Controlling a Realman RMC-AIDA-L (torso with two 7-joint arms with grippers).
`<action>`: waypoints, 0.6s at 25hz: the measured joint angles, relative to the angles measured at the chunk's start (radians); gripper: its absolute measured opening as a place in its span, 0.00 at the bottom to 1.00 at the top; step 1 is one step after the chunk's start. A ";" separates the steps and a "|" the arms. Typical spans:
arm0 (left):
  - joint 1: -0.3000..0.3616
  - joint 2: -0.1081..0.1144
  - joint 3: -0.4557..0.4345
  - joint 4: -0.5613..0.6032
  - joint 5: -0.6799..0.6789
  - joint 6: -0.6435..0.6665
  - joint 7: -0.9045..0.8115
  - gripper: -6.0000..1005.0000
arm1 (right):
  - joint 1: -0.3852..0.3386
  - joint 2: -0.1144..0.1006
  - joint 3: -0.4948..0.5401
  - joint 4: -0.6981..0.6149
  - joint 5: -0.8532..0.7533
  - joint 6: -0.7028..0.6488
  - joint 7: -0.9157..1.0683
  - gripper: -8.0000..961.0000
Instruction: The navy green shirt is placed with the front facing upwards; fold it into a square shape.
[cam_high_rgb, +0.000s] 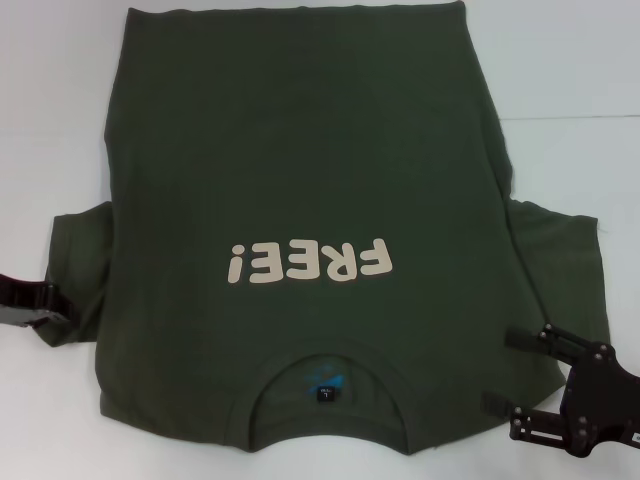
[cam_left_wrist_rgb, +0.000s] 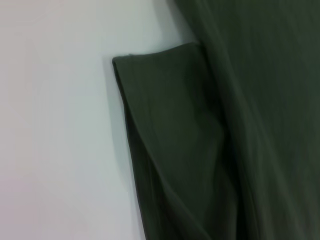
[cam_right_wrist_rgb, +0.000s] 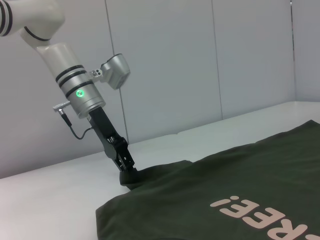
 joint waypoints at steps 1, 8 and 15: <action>0.000 -0.001 0.000 0.000 0.000 0.000 0.001 0.33 | 0.000 0.000 0.000 0.000 0.000 0.000 0.000 0.92; -0.006 0.000 0.002 -0.001 0.001 0.000 0.004 0.23 | 0.001 0.000 0.000 0.000 0.000 0.000 0.000 0.92; -0.008 0.002 0.000 0.000 0.000 0.006 0.008 0.02 | 0.001 0.000 0.000 0.000 0.000 0.000 0.000 0.92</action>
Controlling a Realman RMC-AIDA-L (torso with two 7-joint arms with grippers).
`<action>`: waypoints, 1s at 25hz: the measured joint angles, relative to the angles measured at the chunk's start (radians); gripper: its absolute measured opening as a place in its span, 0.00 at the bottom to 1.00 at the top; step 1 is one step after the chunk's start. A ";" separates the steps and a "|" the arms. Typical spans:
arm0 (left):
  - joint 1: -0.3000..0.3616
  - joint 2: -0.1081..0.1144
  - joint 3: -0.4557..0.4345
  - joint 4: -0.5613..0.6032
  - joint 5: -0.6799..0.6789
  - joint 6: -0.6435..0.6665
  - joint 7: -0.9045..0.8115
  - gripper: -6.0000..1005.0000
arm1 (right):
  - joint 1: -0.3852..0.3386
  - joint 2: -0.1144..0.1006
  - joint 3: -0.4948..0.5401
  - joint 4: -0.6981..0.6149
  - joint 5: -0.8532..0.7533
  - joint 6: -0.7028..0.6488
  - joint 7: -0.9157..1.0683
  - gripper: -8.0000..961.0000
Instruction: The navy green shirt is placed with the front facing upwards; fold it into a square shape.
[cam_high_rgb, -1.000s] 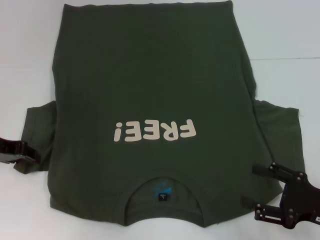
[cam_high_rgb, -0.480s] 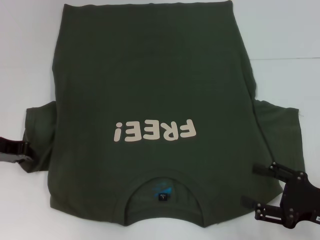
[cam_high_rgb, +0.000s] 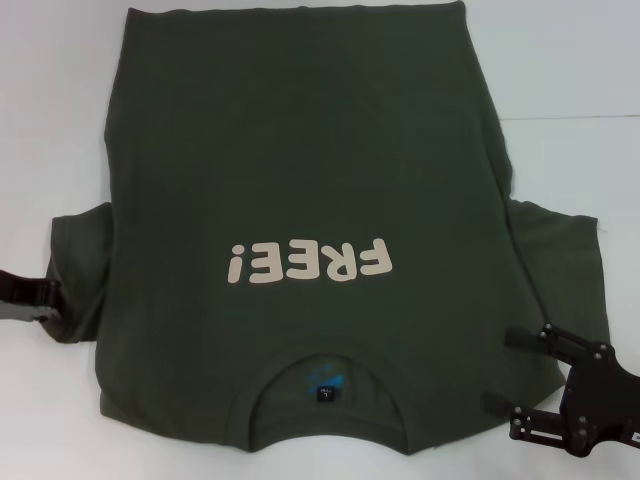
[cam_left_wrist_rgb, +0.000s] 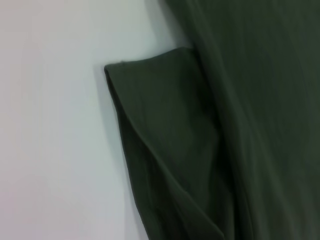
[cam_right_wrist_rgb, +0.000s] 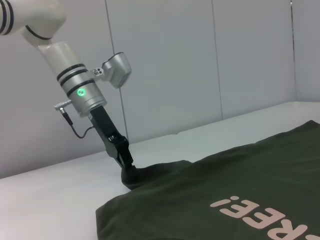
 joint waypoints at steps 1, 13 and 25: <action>0.000 0.001 -0.005 0.003 -0.003 0.002 0.001 0.02 | 0.000 0.000 0.000 0.000 0.000 0.000 0.000 0.92; 0.021 0.051 -0.160 0.047 -0.034 0.047 0.039 0.01 | 0.000 0.000 0.000 0.000 0.000 -0.004 0.000 0.92; 0.014 0.096 -0.241 0.119 -0.034 0.065 0.054 0.01 | 0.003 0.000 0.000 0.000 0.000 -0.005 0.000 0.92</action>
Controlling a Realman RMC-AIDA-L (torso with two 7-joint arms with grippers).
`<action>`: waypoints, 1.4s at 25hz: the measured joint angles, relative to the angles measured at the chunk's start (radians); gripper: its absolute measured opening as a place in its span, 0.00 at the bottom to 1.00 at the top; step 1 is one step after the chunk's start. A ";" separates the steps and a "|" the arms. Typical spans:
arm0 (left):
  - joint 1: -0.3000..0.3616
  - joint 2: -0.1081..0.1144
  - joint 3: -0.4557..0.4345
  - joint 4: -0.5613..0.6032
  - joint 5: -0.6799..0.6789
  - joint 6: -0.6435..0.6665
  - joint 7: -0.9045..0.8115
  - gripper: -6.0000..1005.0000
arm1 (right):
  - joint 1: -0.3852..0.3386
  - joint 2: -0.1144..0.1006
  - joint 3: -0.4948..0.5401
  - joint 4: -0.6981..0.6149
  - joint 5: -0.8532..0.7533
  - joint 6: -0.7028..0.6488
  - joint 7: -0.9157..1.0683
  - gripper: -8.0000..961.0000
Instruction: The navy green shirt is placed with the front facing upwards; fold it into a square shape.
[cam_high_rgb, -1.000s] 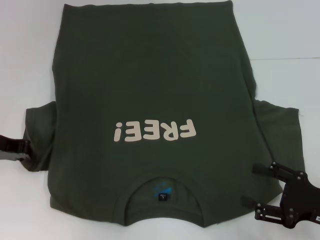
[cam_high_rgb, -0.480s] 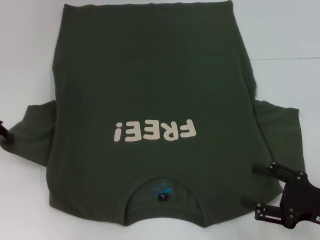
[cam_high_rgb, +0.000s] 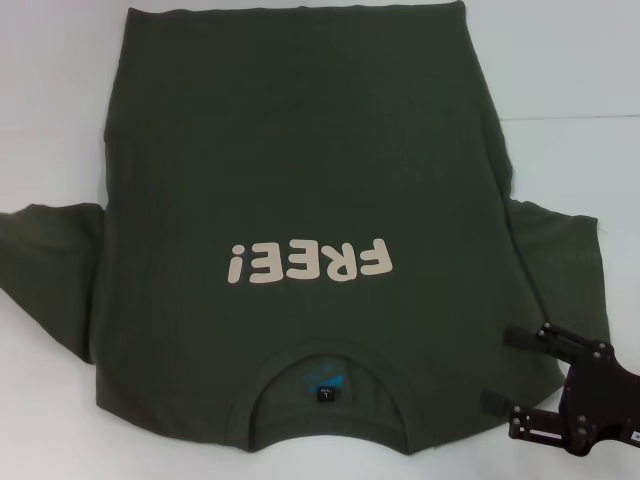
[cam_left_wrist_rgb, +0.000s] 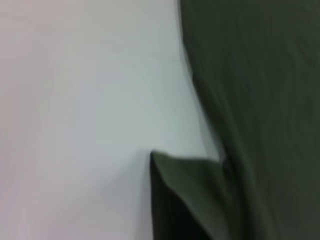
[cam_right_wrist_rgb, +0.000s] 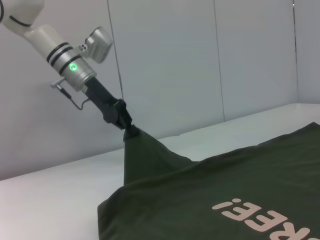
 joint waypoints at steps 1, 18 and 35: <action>-0.003 0.002 -0.006 0.008 -0.003 -0.001 -0.001 0.01 | 0.000 0.000 0.000 0.000 0.000 0.000 0.000 0.92; -0.049 0.027 -0.025 0.020 -0.128 0.105 -0.022 0.01 | 0.006 0.000 0.002 0.000 0.001 -0.004 0.000 0.92; -0.033 -0.157 0.028 -0.116 -0.374 -0.052 0.013 0.01 | 0.008 0.001 0.002 0.001 0.001 -0.003 -0.001 0.92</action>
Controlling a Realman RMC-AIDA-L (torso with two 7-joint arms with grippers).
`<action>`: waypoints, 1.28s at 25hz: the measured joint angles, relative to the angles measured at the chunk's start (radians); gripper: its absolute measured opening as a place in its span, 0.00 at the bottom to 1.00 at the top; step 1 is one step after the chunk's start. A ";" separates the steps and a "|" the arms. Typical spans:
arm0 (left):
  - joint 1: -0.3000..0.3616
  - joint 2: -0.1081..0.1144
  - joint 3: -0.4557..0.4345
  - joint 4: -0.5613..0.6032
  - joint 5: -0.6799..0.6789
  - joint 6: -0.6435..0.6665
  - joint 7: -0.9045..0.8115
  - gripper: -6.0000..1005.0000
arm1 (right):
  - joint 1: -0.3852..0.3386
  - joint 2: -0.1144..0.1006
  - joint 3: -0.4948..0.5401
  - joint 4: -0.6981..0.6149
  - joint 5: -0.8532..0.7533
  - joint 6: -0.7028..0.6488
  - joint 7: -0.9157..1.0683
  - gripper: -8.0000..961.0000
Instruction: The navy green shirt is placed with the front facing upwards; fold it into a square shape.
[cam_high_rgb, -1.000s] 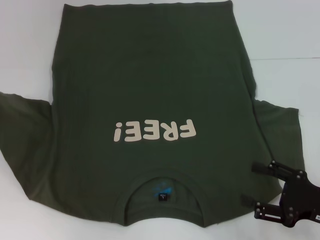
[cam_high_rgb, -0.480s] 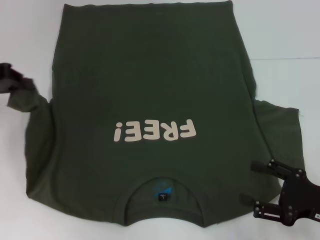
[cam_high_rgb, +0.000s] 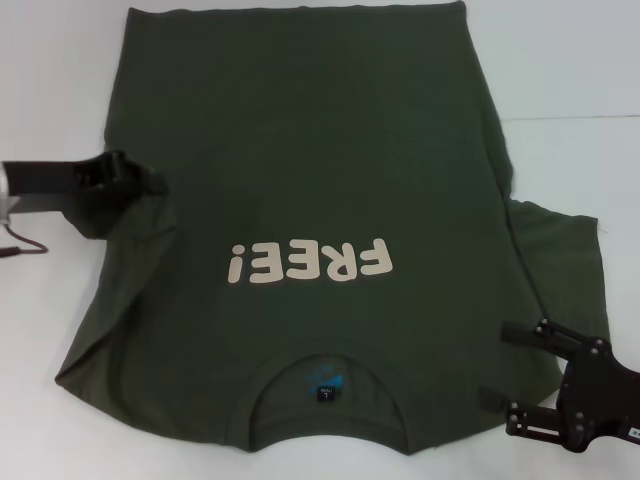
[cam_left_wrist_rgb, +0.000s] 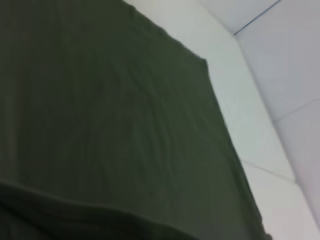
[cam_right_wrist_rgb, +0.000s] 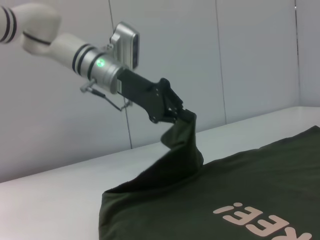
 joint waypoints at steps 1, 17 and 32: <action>0.005 -0.012 0.004 -0.011 -0.009 -0.021 0.009 0.01 | 0.000 0.000 0.000 0.000 0.000 0.000 0.000 0.92; 0.011 -0.104 0.009 -0.120 -0.051 -0.194 0.119 0.05 | 0.000 0.001 0.000 0.007 0.000 -0.002 -0.002 0.92; 0.024 -0.110 0.010 -0.159 -0.054 -0.196 0.231 0.33 | 0.004 0.002 -0.002 0.008 0.000 -0.001 -0.001 0.92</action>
